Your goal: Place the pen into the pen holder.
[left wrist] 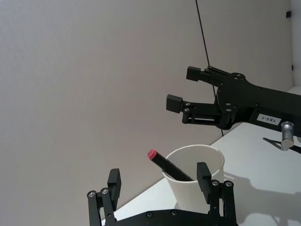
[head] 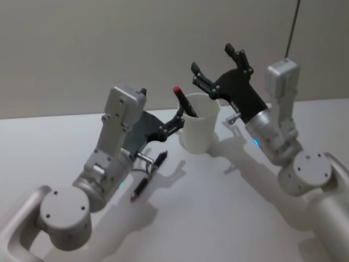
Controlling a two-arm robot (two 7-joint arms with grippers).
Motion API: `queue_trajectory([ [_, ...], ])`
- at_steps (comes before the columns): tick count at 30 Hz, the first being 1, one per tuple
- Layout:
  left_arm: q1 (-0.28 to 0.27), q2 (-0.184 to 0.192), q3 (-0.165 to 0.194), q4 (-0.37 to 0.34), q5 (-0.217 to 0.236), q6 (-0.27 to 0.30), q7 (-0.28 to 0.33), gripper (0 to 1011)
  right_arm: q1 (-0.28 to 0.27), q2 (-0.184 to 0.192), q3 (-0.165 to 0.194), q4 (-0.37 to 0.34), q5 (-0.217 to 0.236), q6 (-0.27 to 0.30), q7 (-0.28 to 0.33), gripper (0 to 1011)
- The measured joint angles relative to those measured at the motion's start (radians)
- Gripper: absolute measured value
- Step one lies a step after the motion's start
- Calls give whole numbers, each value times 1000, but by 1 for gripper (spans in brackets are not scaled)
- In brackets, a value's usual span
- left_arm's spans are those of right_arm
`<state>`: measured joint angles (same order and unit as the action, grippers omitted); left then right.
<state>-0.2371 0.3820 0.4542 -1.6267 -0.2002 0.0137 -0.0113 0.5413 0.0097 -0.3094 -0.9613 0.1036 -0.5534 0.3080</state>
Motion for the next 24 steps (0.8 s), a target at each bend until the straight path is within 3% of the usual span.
queue_trajectory([
  [10, 0, 0, 0, 0, 0, 0, 0, 1001, -26, 15, 4, -37, 8, 27, -11, 1001],
  [24, 0, 0, 0, 1, 0, 0, 0, 1001, -150, 88, 23, -219, 50, 159, -65, 1001],
])
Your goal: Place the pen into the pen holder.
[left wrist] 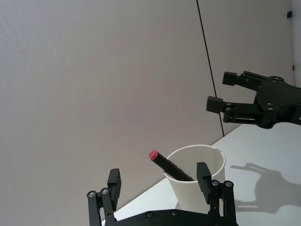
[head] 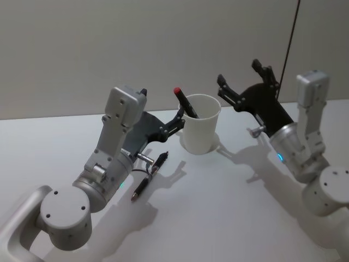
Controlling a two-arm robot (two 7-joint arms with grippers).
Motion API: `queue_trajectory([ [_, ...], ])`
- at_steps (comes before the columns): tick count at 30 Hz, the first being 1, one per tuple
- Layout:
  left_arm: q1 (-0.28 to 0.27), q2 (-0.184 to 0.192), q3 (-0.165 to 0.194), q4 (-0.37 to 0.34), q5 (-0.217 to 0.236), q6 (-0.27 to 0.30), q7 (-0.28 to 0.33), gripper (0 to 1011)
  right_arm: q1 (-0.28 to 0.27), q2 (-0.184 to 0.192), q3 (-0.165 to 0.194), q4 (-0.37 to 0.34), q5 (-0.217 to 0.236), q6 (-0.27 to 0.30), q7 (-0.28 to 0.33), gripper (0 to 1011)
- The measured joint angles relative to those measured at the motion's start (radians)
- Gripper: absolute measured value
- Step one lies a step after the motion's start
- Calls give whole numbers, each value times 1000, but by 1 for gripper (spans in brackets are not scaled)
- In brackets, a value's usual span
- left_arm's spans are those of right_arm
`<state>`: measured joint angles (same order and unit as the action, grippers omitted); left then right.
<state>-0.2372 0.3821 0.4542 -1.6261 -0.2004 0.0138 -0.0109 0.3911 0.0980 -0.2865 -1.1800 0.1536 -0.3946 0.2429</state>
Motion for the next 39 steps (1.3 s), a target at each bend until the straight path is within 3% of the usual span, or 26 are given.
queue_trajectory([
  [39, 0, 0, 0, 0, 0, 0, 0, 1001, -352, 208, 53, -509, 117, 372, -153, 1001],
])
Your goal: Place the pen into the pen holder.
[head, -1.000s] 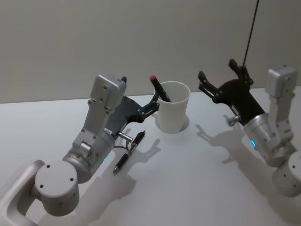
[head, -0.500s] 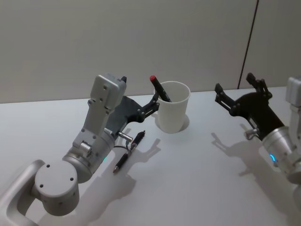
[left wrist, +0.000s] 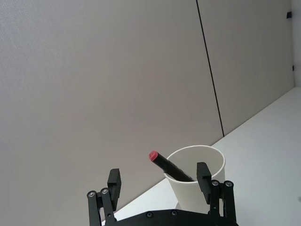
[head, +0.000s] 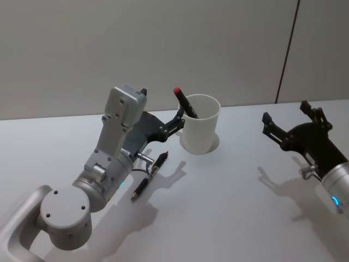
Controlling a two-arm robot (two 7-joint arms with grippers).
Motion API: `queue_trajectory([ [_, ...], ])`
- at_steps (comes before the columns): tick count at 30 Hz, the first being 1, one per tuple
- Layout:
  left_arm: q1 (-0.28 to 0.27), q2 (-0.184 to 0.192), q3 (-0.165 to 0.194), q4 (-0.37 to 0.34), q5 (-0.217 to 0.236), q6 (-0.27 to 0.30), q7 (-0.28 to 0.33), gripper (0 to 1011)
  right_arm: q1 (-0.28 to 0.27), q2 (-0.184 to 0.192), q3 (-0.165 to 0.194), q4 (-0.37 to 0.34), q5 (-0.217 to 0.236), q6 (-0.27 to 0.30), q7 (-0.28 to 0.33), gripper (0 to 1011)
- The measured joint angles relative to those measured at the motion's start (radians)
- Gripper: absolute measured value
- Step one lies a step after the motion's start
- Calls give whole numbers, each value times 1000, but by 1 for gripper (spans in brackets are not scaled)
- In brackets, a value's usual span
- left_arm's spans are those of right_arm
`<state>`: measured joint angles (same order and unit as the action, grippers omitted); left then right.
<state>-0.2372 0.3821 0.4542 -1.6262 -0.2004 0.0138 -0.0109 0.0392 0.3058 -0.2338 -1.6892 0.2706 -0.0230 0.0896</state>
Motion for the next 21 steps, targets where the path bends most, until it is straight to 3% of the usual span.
queue_trajectory([
  [7, 0, 0, 0, 0, 0, 0, 0, 1001, -46, 27, 7, -67, 15, 49, -20, 1001],
  [21, 0, 0, 0, 0, 0, 0, 0, 1001, -54, 32, 8, -78, 18, 58, -24, 1001],
])
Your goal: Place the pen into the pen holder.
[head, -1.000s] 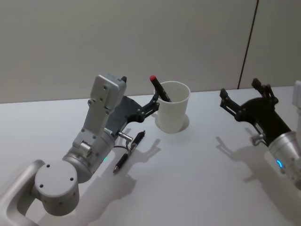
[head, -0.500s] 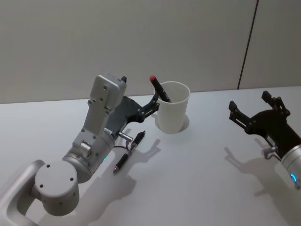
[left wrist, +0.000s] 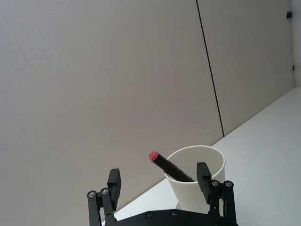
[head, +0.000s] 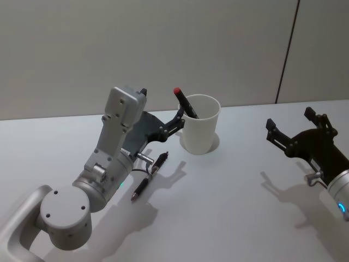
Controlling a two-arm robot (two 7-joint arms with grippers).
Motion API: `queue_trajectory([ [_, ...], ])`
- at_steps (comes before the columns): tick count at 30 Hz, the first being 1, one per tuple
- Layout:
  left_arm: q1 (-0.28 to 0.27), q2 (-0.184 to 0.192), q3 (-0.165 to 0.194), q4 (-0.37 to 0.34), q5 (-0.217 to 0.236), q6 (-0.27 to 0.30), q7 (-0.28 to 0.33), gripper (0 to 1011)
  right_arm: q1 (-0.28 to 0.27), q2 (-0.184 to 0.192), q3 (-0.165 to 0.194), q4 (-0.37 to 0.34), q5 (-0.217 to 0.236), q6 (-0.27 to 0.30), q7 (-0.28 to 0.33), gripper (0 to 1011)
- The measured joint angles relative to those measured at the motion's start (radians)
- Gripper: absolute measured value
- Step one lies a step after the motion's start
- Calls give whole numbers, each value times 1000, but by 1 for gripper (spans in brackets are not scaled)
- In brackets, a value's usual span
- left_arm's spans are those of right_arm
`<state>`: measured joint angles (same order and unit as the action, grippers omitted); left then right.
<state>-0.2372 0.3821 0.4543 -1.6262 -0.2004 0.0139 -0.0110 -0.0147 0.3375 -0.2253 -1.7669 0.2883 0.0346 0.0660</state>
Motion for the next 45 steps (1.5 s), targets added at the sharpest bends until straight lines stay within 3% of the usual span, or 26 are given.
queue_trajectory([
  [12, 1, 7, -9, -10, -22, 29, -19, 1001, 0, 0, -1, 0, 0, 0, 0, 1001],
  [24, 25, 63, -43, -87, -93, 167, -76, 1001, 0, 0, -1, 0, -1, -1, 1, 1001],
  [45, 89, 143, -83, -220, -232, 412, -86, 1001, 0, 0, -1, 0, -1, -1, 1, 1001],
])
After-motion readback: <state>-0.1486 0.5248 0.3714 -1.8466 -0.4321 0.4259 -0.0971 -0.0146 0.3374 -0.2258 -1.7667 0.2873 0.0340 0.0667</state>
